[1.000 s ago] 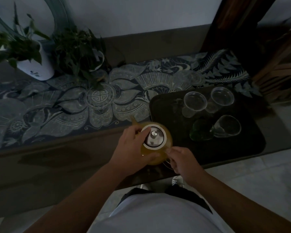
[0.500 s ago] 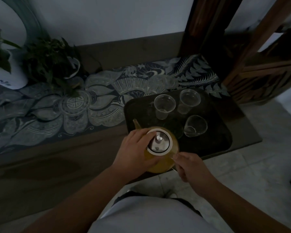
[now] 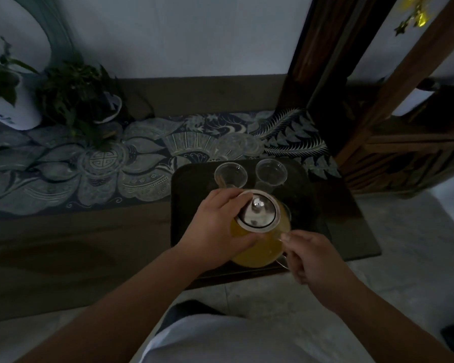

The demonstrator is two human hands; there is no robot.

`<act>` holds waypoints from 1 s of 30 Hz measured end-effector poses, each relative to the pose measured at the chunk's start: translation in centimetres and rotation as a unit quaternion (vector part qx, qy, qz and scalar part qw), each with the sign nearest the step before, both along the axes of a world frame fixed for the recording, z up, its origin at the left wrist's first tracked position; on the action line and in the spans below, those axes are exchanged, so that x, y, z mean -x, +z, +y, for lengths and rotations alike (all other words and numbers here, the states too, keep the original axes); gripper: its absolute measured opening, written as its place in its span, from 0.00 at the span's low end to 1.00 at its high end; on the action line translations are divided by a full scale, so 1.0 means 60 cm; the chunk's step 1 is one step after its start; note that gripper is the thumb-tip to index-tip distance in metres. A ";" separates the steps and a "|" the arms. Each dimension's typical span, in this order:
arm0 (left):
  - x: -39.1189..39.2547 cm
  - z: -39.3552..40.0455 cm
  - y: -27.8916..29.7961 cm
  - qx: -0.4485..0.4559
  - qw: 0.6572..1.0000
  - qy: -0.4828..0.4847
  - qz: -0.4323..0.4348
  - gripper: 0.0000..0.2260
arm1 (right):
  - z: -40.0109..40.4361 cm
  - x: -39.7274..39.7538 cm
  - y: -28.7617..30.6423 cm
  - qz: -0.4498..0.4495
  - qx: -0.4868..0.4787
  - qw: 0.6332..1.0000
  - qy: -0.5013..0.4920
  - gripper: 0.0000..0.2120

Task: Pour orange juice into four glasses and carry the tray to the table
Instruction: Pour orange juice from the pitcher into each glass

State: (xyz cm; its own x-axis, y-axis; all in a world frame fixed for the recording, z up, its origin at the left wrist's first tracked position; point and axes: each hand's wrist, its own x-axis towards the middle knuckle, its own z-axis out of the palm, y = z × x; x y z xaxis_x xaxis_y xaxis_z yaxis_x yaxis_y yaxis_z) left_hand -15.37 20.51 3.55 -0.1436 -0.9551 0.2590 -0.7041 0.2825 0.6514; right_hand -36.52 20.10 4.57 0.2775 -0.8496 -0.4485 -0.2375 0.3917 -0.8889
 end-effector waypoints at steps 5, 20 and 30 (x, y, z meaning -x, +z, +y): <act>0.034 -0.035 0.001 0.000 1.000 0.006 0.013 0.33 | -0.040 0.024 0.010 0.000 -0.018 1.000 -0.018 0.21; 0.024 -0.124 -0.038 -0.079 0.995 -0.008 0.060 0.33 | -0.116 -0.003 0.017 0.036 -0.105 0.990 -0.091 0.20; 0.031 -0.150 -0.043 -0.108 0.987 0.006 0.119 0.33 | -0.165 0.001 0.042 0.073 -0.133 0.986 -0.069 0.17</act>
State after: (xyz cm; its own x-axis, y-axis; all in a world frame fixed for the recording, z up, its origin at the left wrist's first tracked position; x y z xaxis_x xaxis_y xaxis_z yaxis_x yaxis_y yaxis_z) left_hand -17.21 11.52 0.95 -0.0922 -0.9930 0.0743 -0.5271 0.1120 0.8424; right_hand -36.60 10.22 7.10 0.0836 -0.7213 -0.6875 -0.2839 0.6441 -0.7103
